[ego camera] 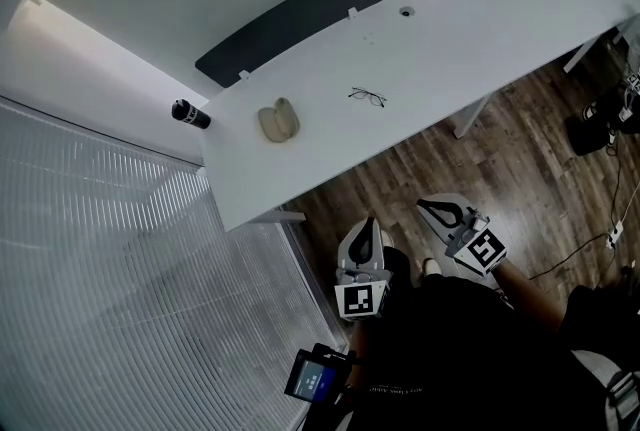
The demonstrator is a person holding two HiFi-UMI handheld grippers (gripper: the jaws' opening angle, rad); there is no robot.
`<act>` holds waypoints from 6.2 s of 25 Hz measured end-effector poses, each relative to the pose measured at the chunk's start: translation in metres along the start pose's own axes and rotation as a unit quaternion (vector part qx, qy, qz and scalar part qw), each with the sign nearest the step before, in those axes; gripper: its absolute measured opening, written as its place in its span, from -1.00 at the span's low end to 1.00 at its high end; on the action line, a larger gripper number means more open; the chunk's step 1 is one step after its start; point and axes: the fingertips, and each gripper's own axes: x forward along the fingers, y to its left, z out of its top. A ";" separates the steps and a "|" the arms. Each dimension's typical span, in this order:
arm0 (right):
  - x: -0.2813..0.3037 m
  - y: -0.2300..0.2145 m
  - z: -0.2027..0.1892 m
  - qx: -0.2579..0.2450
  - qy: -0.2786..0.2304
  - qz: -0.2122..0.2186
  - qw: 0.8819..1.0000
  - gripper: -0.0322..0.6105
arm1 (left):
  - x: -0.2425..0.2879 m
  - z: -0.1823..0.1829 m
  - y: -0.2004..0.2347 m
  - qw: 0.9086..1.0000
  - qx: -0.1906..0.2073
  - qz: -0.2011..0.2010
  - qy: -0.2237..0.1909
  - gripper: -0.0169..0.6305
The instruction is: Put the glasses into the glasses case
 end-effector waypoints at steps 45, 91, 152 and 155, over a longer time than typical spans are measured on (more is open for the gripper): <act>0.209 -0.202 -0.003 0.013 0.027 -0.012 0.999 -0.88 | 0.170 -0.004 0.206 0.995 0.030 0.062 0.070 -0.92; 0.341 -0.312 -0.223 -0.111 0.375 0.111 0.913 -0.56 | 0.315 0.030 0.333 0.998 0.029 0.028 0.051 -0.92; 0.468 -0.220 -0.167 0.158 0.303 0.016 0.940 -0.80 | 0.227 0.011 0.378 0.993 -0.012 0.109 0.045 -0.92; 0.493 -0.196 -0.162 0.165 0.299 0.037 0.939 -0.81 | 0.215 0.004 0.380 0.991 0.018 0.122 0.055 -0.92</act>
